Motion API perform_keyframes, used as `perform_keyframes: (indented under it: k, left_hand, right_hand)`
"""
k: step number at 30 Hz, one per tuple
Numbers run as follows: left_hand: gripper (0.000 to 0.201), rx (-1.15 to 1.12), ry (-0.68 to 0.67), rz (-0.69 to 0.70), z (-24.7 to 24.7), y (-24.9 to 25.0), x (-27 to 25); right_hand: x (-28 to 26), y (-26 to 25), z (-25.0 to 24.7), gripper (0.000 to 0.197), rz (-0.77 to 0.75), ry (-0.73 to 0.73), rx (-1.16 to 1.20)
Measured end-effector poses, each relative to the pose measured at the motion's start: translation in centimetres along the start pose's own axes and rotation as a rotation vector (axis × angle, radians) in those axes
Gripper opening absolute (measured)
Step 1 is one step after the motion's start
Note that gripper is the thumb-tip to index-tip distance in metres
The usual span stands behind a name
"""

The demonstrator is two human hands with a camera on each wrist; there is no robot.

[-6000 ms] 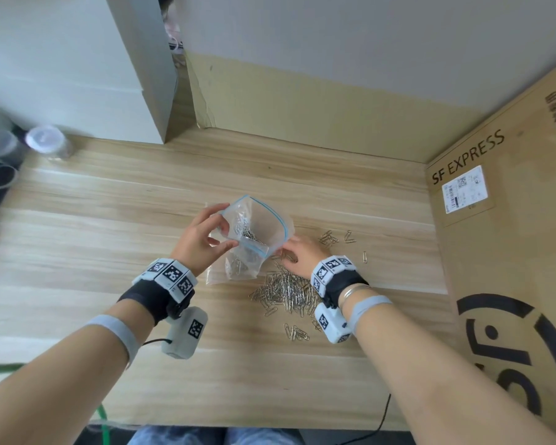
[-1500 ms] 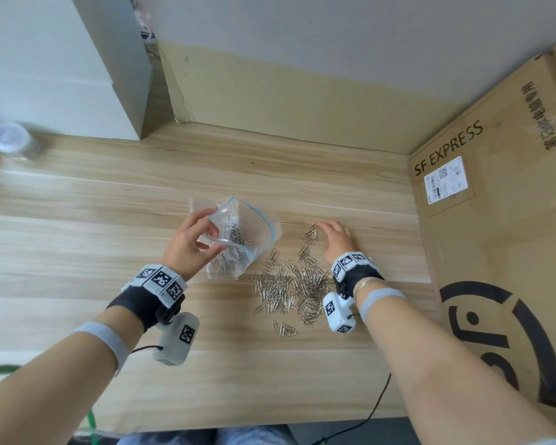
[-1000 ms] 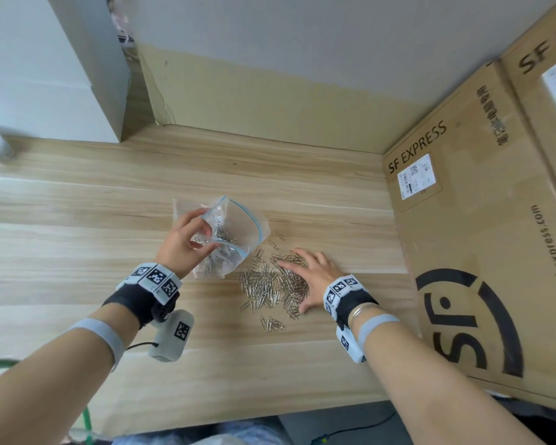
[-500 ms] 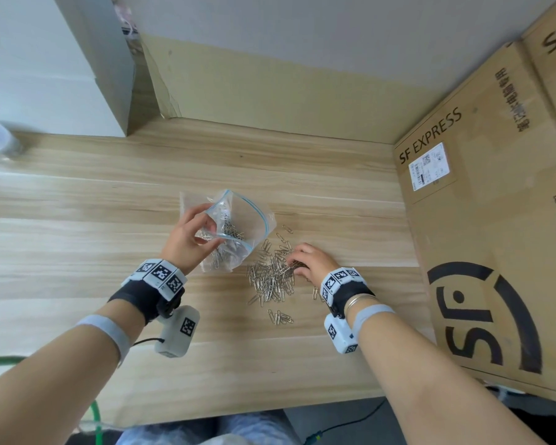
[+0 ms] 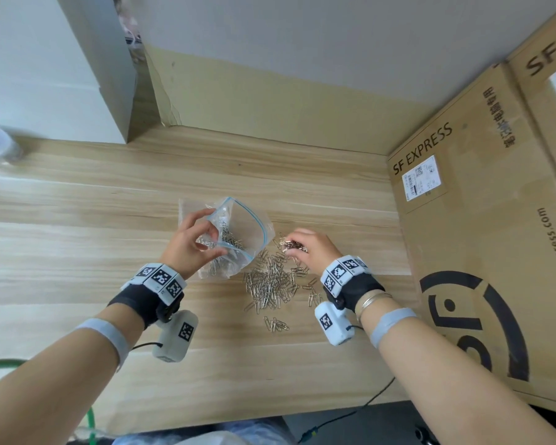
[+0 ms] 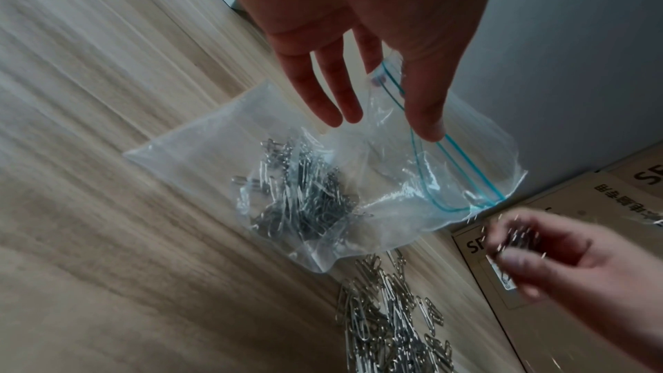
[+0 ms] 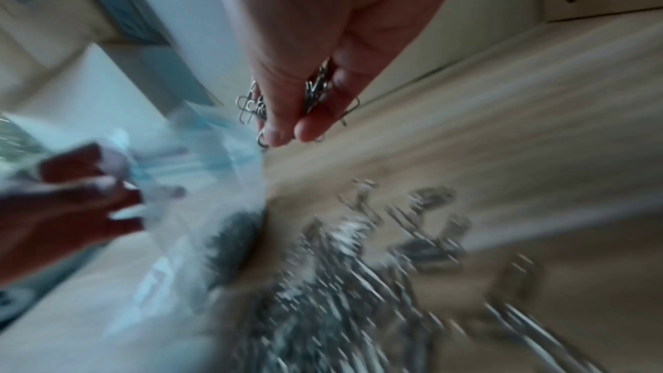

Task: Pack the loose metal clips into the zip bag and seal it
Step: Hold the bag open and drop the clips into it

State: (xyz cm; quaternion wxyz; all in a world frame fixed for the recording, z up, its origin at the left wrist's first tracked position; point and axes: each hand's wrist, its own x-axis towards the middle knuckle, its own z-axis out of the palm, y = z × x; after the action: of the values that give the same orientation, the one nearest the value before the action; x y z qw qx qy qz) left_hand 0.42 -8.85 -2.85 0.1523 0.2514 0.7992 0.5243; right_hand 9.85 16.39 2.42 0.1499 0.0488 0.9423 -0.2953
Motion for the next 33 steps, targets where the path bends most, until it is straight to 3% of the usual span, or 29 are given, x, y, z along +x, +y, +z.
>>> perform_keyframes:
  k: [5,14,20,22,26,33]
  left_hand:
    - [0.046,0.008,0.007,0.028,0.0,0.3,0.2]
    - [0.046,-0.006,0.004,0.043,-0.6,0.4,0.1]
    - [0.044,-0.014,0.026,0.022,-1.1,0.1,0.0]
    - [0.044,-0.016,0.035,0.008,-1.2,0.1,-0.1]
    - [0.044,-0.012,0.050,-0.008,-1.4,-0.1,-0.2]
    - [0.039,-0.001,0.040,-0.034,-1.4,-0.6,-0.3]
  right_hand:
    - [3.1,-5.0,-0.6,0.019,-0.162,-0.007,0.006]
    - [6.3,-8.2,1.1,0.032,-0.154,-0.217,-0.057]
    - [5.1,-4.8,-1.5,0.020,0.022,0.055,0.059]
    - [5.0,-2.9,-1.5,0.019,0.077,0.064,0.052]
    - [4.4,-0.4,0.9,0.024,0.100,-0.125,-0.108]
    - [3.9,-1.0,4.5,0.035,-0.180,-0.409,-0.416]
